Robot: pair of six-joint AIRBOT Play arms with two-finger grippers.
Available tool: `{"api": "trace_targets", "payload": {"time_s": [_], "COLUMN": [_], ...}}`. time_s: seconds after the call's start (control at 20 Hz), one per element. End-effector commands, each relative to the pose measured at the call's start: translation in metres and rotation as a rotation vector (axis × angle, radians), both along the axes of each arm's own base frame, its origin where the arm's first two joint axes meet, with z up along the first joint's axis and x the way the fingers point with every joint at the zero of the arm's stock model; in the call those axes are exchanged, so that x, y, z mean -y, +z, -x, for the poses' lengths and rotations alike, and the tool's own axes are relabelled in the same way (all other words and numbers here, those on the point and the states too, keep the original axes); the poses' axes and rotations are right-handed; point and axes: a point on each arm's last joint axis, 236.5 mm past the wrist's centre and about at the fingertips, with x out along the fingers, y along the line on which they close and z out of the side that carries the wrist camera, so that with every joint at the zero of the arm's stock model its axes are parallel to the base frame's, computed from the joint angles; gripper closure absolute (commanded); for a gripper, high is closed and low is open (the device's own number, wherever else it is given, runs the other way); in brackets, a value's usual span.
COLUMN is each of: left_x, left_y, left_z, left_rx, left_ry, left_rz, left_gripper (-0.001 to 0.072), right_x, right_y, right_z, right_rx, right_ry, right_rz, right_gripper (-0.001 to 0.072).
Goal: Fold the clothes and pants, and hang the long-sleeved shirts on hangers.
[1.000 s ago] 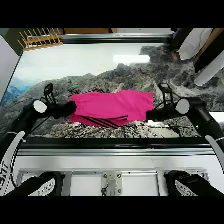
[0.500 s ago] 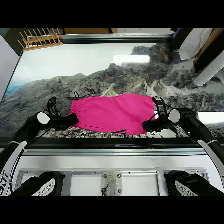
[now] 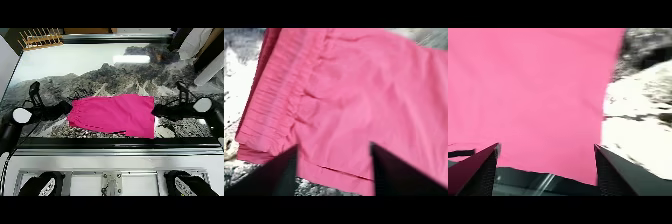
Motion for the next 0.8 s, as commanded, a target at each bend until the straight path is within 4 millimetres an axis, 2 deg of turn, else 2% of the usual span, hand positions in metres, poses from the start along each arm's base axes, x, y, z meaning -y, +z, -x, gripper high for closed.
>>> {"api": "trace_targets", "payload": {"time_s": [0.0, 0.1, 0.2, 0.3, 0.45, 0.6, 0.75], "left_x": [0.012, 0.031, 0.056, 0.079, 0.099, 0.110, 0.112], "left_y": [0.040, 0.046, 0.038, 0.025, 0.010, -0.002, -0.009], "left_z": [0.009, 0.015, 0.022, 0.028, 0.028, 0.030, 0.031], "left_rx": [0.102, 0.122, 0.099, 0.055, 0.001, -0.030, -0.052], "left_ry": [-0.032, -0.088, -0.163, -0.218, -0.220, -0.246, -0.251], "left_rz": [0.010, 0.014, 0.018, 0.029, 0.058, 0.054, 0.052], "left_gripper": [0.0671, 0.0695, 0.0695, 0.0695, 0.0695, 0.0695, 0.0695], "right_x": [0.049, 0.059, 0.065, 0.055, 0.014, -0.027, -0.078], "right_y": [-0.014, -0.041, -0.074, -0.100, -0.116, -0.129, -0.121], "right_z": [0.002, -0.002, -0.011, -0.023, -0.043, -0.049, -0.062], "right_rx": [-0.038, -0.084, -0.144, -0.175, -0.157, -0.185, -0.169], "right_ry": [-0.080, -0.129, -0.200, -0.224, -0.182, -0.108, -0.022], "right_rz": [-0.066, -0.153, -0.213, -0.281, -0.427, -0.453, -0.479], "right_gripper": [0.0049, 0.0049, 0.0048, 0.0049, 0.0054, 0.0055, 0.0056]}}
